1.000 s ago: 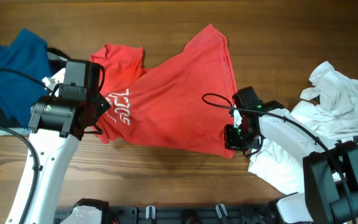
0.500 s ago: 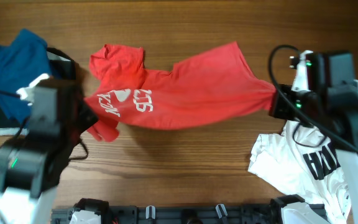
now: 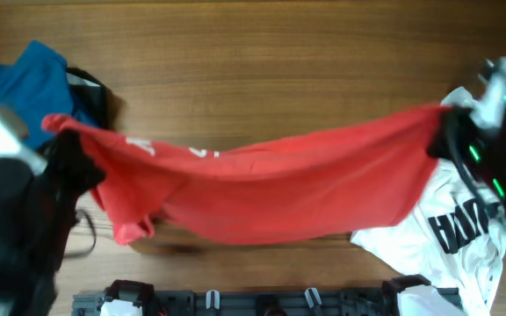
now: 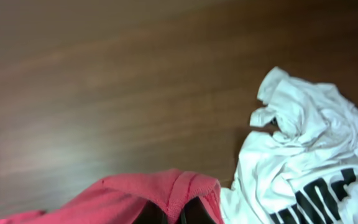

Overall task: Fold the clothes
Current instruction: 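Lift the red t-shirt with both grippers and flip it upward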

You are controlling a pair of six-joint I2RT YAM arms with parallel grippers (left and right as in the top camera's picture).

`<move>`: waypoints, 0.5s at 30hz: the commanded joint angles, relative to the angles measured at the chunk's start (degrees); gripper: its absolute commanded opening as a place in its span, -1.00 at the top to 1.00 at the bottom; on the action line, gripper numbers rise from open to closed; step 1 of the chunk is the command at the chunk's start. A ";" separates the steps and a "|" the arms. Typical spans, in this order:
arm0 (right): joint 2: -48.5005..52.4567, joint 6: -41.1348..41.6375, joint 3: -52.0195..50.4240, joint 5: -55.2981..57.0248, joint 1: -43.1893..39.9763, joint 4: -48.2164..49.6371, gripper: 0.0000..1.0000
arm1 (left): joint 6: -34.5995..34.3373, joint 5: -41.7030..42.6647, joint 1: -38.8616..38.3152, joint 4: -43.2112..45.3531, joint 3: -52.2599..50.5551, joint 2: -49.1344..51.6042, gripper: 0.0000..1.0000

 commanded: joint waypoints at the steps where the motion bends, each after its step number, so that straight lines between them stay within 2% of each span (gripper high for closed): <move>1: 12.46 -2.64 -0.24 0.46 -1.46 4.70 0.92 | 1.92 -1.18 0.48 6.05 0.28 12.41 0.92; 5: 24.61 -6.86 -0.24 -7.43 -5.42 18.10 0.92 | 6.56 -0.48 0.50 21.88 0.33 26.82 0.92; 8: 29.14 -6.84 0.79 -6.97 -7.06 29.33 0.92 | 14.47 5.46 1.73 35.17 2.62 36.81 0.93; 9: 29.31 -6.84 2.05 -5.46 -7.34 33.73 0.92 | 14.88 5.49 2.58 37.79 5.64 39.60 0.92; 15: 28.76 -7.91 18.56 1.79 -7.45 40.98 0.92 | 16.35 5.75 9.86 38.49 32.15 45.38 0.93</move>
